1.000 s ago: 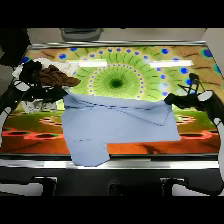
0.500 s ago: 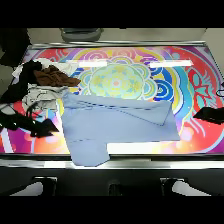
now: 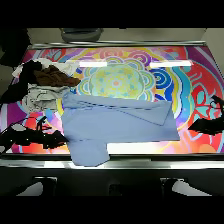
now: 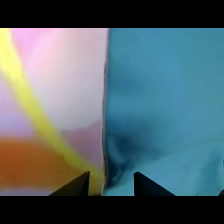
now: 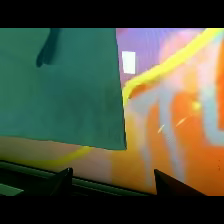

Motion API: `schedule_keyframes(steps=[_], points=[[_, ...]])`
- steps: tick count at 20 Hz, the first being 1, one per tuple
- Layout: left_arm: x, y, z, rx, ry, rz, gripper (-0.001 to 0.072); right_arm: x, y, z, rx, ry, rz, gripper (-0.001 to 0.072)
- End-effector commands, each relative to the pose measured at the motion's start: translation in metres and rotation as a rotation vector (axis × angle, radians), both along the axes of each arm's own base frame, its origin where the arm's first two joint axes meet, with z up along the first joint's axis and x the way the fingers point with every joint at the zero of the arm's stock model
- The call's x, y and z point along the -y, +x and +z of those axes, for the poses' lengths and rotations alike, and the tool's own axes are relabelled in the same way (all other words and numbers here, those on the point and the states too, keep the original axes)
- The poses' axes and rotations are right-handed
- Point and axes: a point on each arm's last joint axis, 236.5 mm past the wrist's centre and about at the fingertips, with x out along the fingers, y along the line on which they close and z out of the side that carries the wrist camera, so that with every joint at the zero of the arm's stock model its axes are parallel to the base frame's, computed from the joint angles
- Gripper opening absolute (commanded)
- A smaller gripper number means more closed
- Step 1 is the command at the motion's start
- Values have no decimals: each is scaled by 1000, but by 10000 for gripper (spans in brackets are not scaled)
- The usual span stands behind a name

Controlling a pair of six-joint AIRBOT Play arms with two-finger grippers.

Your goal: Fold the shirts.

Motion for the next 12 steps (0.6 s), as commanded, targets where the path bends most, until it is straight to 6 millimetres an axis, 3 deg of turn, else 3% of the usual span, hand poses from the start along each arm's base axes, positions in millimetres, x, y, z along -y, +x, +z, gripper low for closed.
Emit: schedule_keyframes(steps=[1, 3, 4, 5, 12], points=[[6, 12, -12, 42, 37, 14, 324, -14, -10, -24, -11, 39, 18, 627], [15, 15, -16, 62, 56, -16, 299, -20, -15, -39, -12, 51, 24, 627], [18, 16, -17, 64, 62, -20, 95, -23, -17, -45, -13, 57, 24, 627], [19, 18, -17, 75, 69, -23, 34, -25, -18, -50, -14, 67, 23, 627], [21, 27, -9, 102, 57, -9, 33, -38, -12, -81, -47, 130, 22, 596]])
